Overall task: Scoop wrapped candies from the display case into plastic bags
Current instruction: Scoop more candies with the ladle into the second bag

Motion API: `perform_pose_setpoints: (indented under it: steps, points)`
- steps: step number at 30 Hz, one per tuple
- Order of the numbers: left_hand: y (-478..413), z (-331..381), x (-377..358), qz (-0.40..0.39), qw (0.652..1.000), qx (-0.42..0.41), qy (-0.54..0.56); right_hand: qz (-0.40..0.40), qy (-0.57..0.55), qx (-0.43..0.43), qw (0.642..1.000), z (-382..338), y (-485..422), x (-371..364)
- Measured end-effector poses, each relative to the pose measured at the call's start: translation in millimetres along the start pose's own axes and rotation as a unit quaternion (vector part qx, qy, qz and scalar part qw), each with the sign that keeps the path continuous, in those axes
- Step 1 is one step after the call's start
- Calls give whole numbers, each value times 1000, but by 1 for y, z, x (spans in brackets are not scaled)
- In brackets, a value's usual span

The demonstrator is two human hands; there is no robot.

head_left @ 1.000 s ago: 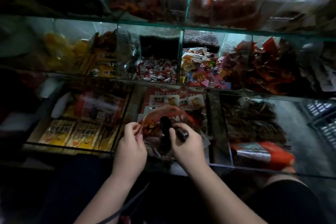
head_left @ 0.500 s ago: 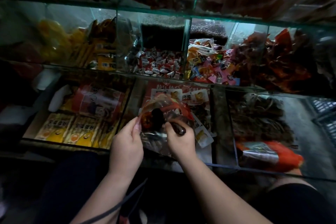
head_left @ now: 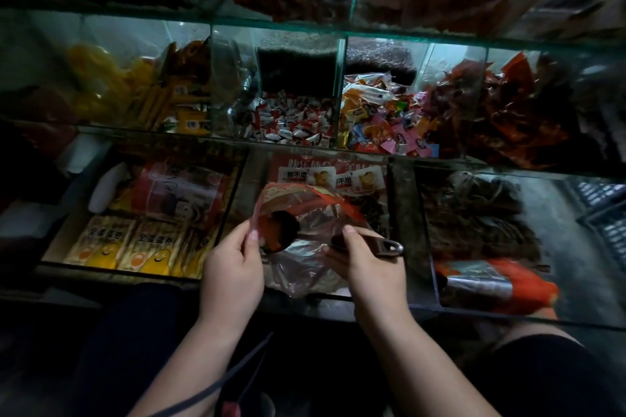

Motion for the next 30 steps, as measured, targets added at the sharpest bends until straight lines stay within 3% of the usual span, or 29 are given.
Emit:
perform_pose_setpoints:
  steps: [10, 12, 14, 16, 19, 22, 30]
  points:
    - [2, 8, -4, -30, 998, 35, -30, -29, -161, -32, 986, -25, 25, 52]
    - [6, 24, -2, 2, 995, -30, -93, -24, -169, -21, 985, -29, 32, 62]
    - [16, 49, -6, 34, 982, -159, -97, -13, -167, -7, 986, -32, 40, 73]
    - [23, 60, -21, 2, 971, -225, -84, -6, -163, 2, 987, -35, 46, 83]
    - [21, 49, -50, -91, 978, -132, -131, -5, -162, 0, 987, -37, 52, 94]
    - [19, 32, -66, -123, 971, -70, -191, -10, -167, -4, 986, -36, 55, 102]
    - [28, 29, -78, -141, 967, -94, -192, -11, -157, -1, 987, -42, 70, 118]
Point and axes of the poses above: each hand's wrist, its own y-axis away from the middle knuckle, its own x-axis out of the back of the hand, z = x × y, the point moved 6 cm from there along -y, towards the middle knuckle, and after that the axes turned 15 degrees about y, right-handed, at the moved point
